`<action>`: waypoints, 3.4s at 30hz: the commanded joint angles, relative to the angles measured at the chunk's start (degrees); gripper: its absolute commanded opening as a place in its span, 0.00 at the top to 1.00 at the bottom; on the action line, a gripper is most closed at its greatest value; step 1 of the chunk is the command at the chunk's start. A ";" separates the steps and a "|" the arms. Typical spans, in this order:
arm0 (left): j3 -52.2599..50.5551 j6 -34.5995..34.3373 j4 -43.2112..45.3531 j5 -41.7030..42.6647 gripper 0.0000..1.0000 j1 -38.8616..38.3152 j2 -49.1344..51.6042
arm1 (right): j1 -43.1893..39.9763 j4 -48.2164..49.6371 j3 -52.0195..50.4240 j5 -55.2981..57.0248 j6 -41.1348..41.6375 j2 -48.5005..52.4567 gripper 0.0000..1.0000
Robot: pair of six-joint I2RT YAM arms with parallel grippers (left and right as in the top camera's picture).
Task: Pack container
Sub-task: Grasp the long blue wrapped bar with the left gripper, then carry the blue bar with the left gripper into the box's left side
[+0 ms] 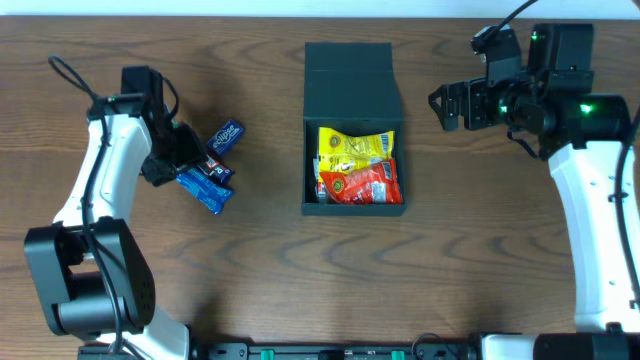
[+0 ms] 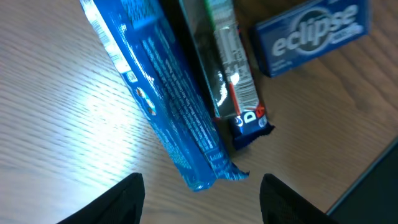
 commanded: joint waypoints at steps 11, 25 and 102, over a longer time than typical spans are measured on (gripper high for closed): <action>-6.14 -4.96 6.99 -1.57 0.39 1.40 0.42 | -0.31 0.50 0.39 0.46 -1.11 -1.07 0.01; -7.37 -5.92 12.04 0.92 0.35 4.96 4.02 | -0.31 0.61 0.39 1.92 -1.07 -1.07 0.01; 16.00 8.87 9.46 0.07 0.85 -32.76 3.15 | -13.81 1.46 0.46 -1.53 4.09 -2.16 0.01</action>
